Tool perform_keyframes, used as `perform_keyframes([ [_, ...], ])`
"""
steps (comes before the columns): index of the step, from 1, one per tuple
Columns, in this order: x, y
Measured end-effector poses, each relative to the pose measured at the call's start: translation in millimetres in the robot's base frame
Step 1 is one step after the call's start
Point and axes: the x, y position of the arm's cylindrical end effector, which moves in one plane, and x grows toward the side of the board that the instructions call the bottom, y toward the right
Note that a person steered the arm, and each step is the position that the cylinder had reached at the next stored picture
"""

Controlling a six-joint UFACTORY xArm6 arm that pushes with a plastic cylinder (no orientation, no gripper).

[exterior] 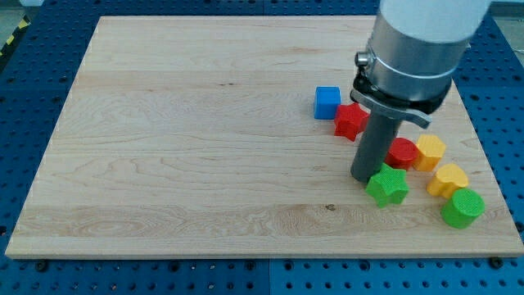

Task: Nudge the red star and blue triangle a bit down

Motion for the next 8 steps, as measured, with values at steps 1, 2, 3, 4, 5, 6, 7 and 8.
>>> perform_keyframes([
  [1,4,-2],
  [2,-23,-69],
  [3,-74,-122],
  [4,-154,-124],
  [5,-221,-87],
  [6,-217,-3],
  [7,-158,34],
  [8,-115,36],
])
